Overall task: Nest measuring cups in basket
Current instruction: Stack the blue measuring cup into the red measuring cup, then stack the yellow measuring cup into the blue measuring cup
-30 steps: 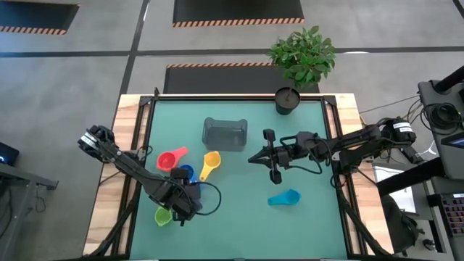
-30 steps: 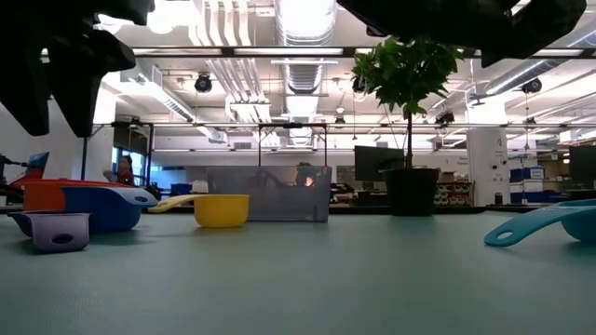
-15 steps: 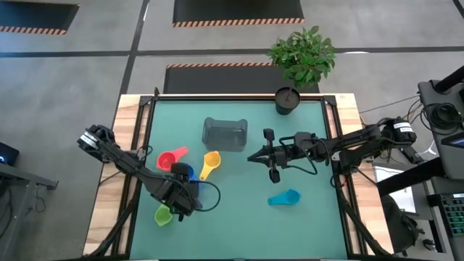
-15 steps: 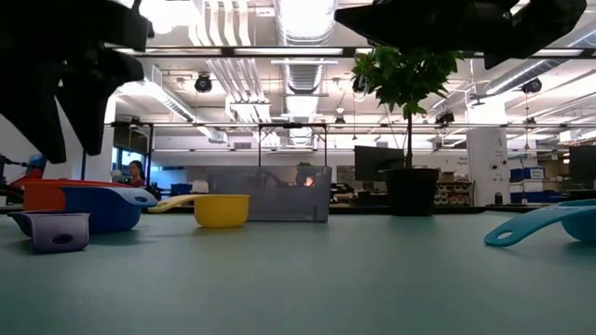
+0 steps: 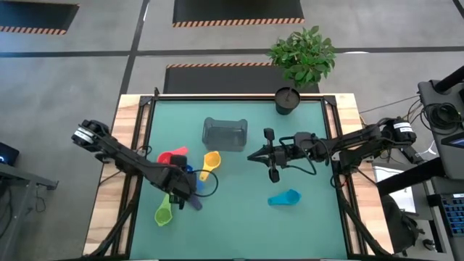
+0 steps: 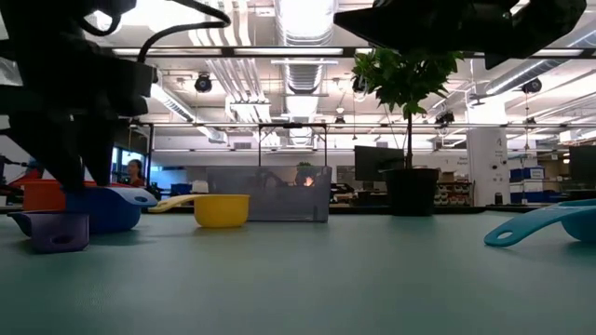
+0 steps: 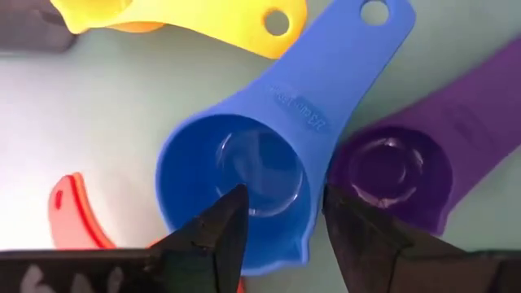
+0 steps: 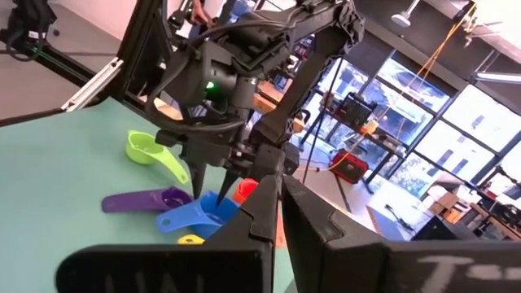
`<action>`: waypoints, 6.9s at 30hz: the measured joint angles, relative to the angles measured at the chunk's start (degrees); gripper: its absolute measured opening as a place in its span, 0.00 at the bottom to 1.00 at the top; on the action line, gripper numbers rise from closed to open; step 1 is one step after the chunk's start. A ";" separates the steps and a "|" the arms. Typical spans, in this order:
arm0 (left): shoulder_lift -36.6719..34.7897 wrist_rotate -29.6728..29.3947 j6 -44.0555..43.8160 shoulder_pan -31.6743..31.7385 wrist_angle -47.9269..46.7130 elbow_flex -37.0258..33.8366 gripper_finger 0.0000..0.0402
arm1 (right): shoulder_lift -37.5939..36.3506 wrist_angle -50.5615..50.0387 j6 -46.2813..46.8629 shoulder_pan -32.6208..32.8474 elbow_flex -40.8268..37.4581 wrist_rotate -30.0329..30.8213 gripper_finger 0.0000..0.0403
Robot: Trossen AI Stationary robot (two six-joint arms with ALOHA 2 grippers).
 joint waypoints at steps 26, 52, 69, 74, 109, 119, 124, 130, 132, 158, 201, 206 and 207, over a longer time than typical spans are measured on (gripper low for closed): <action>-0.90 0.07 -1.91 0.05 3.45 3.82 0.01 | 0.00 -1.04 -0.47 0.00 0.02 1.48 0.02; -6.17 -6.50 -58.00 -0.35 -27.79 12.24 0.00 | -0.02 -1.22 -0.44 0.00 0.02 1.50 0.02; -6.36 -6.46 -60.48 -0.15 -26.84 4.86 0.00 | 0.00 -1.21 -0.28 0.00 0.02 1.49 0.02; -6.36 -6.47 -60.58 -0.11 -23.20 2.51 0.00 | -0.02 -1.20 -0.35 0.00 0.02 1.50 0.02; -6.32 -8.96 -57.10 -0.23 -21.33 2.46 0.24 | -0.02 -1.17 0.00 0.00 0.02 1.48 0.02; -5.25 -11.37 -35.42 1.36 -6.02 2.67 0.15 | -0.02 -1.17 0.00 0.00 0.02 1.48 0.02; -4.70 -11.40 -34.74 3.83 -5.85 2.10 0.03 | -0.02 -1.18 0.00 0.00 0.04 1.48 0.02; -4.70 -9.53 -30.74 7.81 -2.38 0.01 0.01 | -0.02 -1.17 0.09 0.00 0.04 1.48 0.02; -4.68 -7.03 -28.67 9.15 0.01 -1.23 0.00 | -0.02 -1.17 0.11 0.00 0.04 1.48 0.02; -4.68 -12.76 -28.02 13.62 2.00 -5.38 0.00 | -0.02 -1.19 0.08 0.00 0.04 1.50 0.02; -26.42 -29.65 16.59 -9.35 31.97 -5.85 0.00 | 0.73 -40.30 24.05 4.10 16.03 1.30 0.02; -29.94 -29.65 15.11 -9.35 32.30 -8.95 0.00 | 1.40 -56.87 31.42 8.10 23.77 1.26 0.02; -30.30 -29.64 14.84 -9.35 32.14 -9.25 0.00 | 1.57 -59.34 33.02 8.62 25.24 1.26 0.02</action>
